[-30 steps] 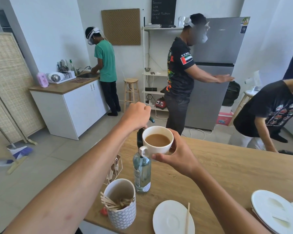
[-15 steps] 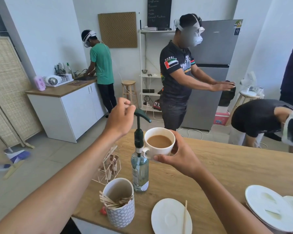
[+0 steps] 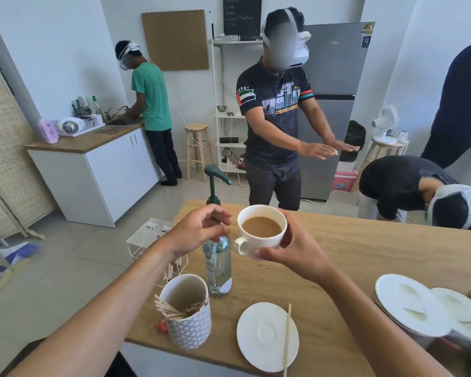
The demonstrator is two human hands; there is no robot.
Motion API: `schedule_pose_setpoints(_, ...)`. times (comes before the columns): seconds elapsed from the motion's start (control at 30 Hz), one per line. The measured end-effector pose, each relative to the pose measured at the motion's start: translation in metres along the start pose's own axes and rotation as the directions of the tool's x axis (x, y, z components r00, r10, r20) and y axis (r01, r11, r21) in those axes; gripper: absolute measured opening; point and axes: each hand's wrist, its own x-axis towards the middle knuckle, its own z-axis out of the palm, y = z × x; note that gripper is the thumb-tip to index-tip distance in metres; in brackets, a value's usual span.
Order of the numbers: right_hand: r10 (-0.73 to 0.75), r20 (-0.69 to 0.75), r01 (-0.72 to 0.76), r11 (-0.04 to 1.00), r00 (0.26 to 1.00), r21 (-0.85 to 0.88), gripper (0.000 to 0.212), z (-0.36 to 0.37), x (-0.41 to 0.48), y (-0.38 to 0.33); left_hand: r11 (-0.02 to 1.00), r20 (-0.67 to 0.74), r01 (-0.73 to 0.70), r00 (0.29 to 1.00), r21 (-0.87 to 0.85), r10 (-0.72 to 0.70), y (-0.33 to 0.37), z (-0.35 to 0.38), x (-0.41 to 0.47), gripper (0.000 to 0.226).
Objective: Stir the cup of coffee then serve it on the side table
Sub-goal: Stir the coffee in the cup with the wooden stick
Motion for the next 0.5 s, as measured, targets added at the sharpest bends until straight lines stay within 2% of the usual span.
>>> schedule_pose_setpoints(0.1,0.004,0.011,-0.004,1.0,1.0,0.015,0.079,-0.003,-0.008,0.001,0.999,0.157,0.03,0.987,-0.039,-0.023,0.003,0.01,-0.002,0.066)
schedule_pose_setpoints(0.17,-0.001,0.015,0.001,1.0,1.0,0.024,0.077,-0.004,-0.014,0.002,0.999,0.207,0.022,0.978,-0.044,-0.013,0.006,0.019,-0.003,0.076)
schedule_pose_setpoints(0.5,0.003,0.043,-0.005,0.999,0.999,0.038,0.078,-0.012,-0.037,0.015,0.998,0.345,0.01,0.939,-0.058,0.01,-0.001,0.053,-0.004,0.068)
